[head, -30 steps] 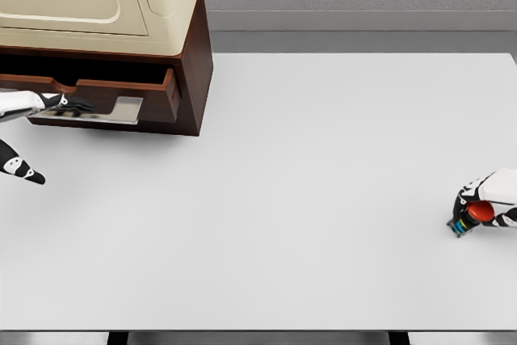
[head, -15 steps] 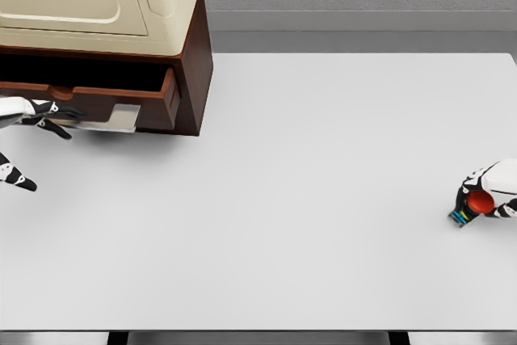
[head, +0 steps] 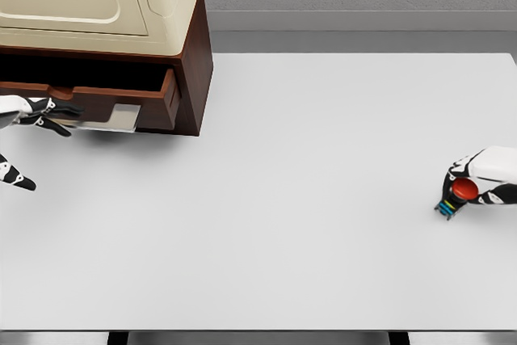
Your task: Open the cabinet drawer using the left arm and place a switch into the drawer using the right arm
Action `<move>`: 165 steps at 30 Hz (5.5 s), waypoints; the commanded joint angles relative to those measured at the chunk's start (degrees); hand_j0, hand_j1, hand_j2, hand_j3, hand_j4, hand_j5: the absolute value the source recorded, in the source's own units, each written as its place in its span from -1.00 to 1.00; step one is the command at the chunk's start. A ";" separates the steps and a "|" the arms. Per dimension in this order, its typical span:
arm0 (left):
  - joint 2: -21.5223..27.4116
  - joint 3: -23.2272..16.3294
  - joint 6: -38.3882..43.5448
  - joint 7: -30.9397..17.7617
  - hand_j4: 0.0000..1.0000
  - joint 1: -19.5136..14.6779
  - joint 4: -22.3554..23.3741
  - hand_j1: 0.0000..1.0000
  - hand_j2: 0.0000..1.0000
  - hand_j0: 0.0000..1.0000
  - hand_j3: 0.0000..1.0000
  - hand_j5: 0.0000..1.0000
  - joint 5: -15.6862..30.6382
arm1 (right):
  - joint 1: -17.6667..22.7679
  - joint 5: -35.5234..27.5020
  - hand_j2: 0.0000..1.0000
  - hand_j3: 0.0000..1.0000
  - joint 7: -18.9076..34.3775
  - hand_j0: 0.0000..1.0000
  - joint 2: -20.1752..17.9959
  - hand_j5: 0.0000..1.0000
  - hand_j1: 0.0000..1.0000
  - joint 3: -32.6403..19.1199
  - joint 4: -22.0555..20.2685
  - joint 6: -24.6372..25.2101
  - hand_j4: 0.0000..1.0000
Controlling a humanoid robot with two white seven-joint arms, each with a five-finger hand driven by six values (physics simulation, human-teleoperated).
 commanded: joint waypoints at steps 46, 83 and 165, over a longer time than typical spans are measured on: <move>2.38 0.03 8.65 0.01 1.00 2.28 -0.12 1.00 1.00 1.00 1.00 1.00 10.89 | -15.47 0.53 0.01 0.01 -0.01 0.01 17.26 0.01 0.01 3.61 0.77 0.14 0.01; 4.75 0.11 10.32 0.01 1.00 5.54 -0.21 1.00 1.00 1.00 1.00 1.00 11.15 | -32.87 6.68 -0.05 -0.05 -0.01 -0.05 27.28 -0.05 -0.05 17.59 0.34 0.14 -0.05; 3.34 0.20 10.15 0.01 1.00 6.59 -0.12 1.00 1.00 1.00 1.00 1.00 11.24 | -51.50 9.15 -0.05 -0.05 -0.01 -0.05 47.50 -0.05 -0.05 26.38 4.11 11.23 -0.05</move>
